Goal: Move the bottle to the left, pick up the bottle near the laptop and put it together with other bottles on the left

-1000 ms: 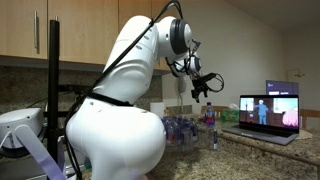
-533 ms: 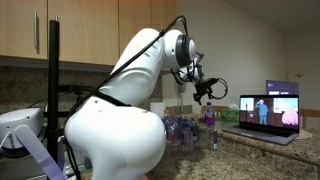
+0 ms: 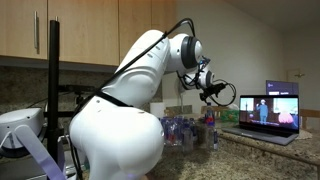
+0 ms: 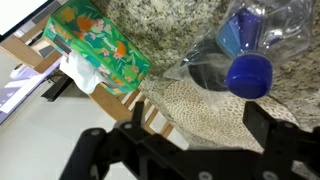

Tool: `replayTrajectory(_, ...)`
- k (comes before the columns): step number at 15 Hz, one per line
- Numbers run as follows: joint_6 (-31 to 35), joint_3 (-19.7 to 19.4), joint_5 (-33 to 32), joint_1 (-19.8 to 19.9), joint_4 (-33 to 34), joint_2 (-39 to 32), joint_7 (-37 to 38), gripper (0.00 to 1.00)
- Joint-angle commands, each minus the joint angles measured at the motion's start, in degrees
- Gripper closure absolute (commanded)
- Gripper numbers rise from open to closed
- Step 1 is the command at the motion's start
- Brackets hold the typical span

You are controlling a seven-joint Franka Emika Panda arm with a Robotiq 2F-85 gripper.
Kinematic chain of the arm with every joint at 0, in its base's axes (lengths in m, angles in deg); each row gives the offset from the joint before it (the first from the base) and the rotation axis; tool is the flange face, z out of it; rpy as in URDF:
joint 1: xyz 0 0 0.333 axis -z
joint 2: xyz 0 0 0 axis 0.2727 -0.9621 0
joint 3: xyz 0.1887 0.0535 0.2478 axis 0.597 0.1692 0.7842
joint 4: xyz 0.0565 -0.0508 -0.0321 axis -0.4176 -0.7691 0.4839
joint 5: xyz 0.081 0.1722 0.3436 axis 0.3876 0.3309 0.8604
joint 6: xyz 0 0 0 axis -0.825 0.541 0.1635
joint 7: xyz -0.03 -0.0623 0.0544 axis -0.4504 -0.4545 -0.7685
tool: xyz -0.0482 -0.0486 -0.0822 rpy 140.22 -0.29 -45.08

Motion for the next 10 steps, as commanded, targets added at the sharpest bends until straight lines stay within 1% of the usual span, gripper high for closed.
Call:
replayTrajectory(1, 1.2, 11.9, 10.8, 8.9, -3.9, 0.8, -12.4, 0.0)
replayTrajectory(3, -2.2, 19.1, 17.7, 14.4, -3.7, -0.3, -19.8, 0.0)
replayTrajectory(4, -2.8, 20.8, 19.7, 16.2, -4.4, -0.2, -21.4, 0.0)
replayTrajectory(7, -4.9, 23.4, 23.3, 20.2, -6.2, 0.3, -22.6, 0.0)
replayTrajectory(10, -7.7, 24.2, 24.0, 22.0, -6.3, -0.3, -21.9, 0.0)
